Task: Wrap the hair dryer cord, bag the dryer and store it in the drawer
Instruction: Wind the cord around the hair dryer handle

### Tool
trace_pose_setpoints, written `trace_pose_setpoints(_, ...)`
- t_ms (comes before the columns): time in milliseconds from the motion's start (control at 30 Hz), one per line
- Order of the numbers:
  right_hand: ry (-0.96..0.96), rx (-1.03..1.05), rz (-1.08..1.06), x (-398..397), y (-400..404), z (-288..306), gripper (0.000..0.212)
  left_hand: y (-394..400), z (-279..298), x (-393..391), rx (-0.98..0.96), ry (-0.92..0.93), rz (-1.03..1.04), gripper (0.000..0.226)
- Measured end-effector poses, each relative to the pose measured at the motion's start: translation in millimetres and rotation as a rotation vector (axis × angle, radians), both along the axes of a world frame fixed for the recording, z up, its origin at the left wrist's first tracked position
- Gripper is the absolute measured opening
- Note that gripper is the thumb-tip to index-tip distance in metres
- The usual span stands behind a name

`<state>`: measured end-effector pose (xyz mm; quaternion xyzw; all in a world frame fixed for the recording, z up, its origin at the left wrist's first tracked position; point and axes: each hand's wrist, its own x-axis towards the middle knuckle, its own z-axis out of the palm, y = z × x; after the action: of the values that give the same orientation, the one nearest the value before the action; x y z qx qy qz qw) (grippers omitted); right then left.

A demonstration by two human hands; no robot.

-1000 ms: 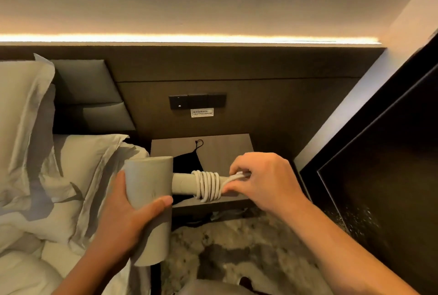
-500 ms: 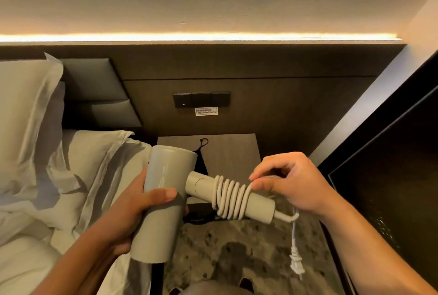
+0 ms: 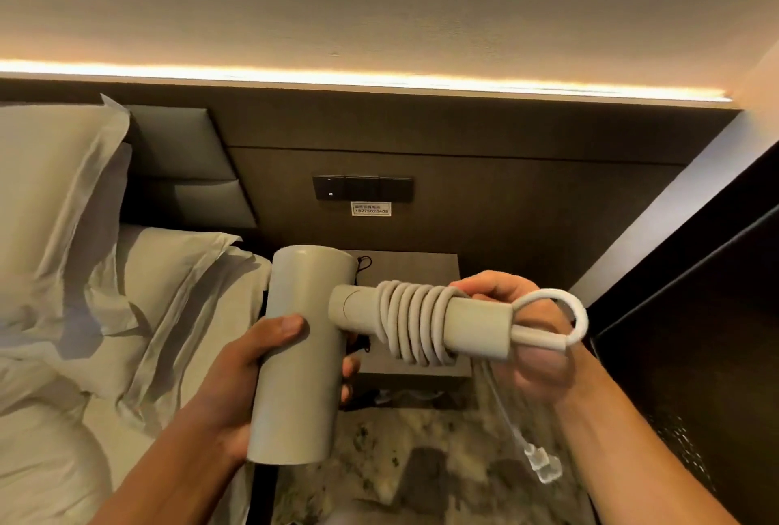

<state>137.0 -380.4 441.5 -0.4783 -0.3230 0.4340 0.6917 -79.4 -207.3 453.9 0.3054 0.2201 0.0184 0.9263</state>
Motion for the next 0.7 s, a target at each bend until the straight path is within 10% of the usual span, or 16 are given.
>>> trace_pose_setpoints(367, 0.064, -0.067, 0.032, -19.7, 27.4, -3.4, 0.055, -2.4, -22.7, 10.2, -0.155, 0.088, 0.294, 0.083)
trace_pose_setpoints(700, 0.007, -0.339, -0.349, -62.5, 67.9, -14.4, 0.056, 8.4, -29.7, -4.7, -0.038, 0.314, 0.346, 0.085)
